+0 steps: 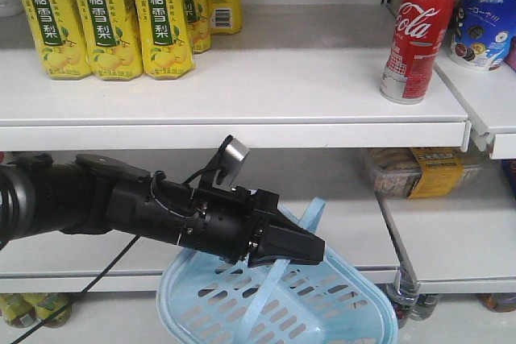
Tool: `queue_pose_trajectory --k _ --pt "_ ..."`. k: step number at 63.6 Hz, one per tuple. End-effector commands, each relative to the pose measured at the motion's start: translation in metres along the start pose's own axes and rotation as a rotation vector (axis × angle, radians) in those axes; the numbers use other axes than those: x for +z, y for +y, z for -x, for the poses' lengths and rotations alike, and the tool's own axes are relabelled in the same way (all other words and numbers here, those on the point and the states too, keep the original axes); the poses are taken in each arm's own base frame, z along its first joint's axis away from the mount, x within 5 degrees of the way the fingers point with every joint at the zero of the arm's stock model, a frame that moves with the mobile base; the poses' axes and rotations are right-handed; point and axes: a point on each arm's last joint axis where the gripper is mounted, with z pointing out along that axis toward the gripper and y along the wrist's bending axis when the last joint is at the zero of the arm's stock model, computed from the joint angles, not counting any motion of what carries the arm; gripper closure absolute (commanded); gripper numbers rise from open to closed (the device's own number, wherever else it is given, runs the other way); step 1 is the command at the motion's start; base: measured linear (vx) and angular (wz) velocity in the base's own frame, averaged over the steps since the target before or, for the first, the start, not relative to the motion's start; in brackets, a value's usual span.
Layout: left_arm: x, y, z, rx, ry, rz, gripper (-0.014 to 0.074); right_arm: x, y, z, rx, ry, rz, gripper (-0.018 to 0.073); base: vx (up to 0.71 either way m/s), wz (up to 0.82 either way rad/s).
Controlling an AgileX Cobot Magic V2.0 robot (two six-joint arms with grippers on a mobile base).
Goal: Place coke in basket with both arms
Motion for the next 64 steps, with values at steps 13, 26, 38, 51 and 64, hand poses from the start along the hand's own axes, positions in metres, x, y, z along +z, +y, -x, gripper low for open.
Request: queue_pose_trajectory --k 13,26,38,51,64 --pt "-0.0076 -0.0303 0.0097 0.017 -0.096 -0.117 0.0602 -0.0007 -0.0005 0.0045 -0.013 -0.075 -0.010 0.0569 0.01 0.01" --pt "-0.0076 -0.0303 0.0097 0.017 -0.096 -0.117 0.0602 -0.0007 -0.0005 0.0045 -0.013 -0.075 -0.010 0.0569 0.00 0.01" --pt "-0.0076 -0.0303 0.0097 0.017 -0.096 -0.117 0.0602 -0.0007 -0.0005 0.0045 -0.013 -0.075 -0.010 0.0569 0.00 0.00" --pt "-0.0076 -0.0303 0.0097 0.017 -0.096 -0.117 0.0602 -0.0007 -0.0005 0.0045 -0.013 -0.075 -0.010 0.0569 0.00 0.00" --pt "-0.0076 -0.0303 0.0097 0.017 -0.096 -0.117 0.0602 -0.0007 -0.0005 0.0045 -0.013 -0.075 -0.010 0.0569 0.00 0.00"
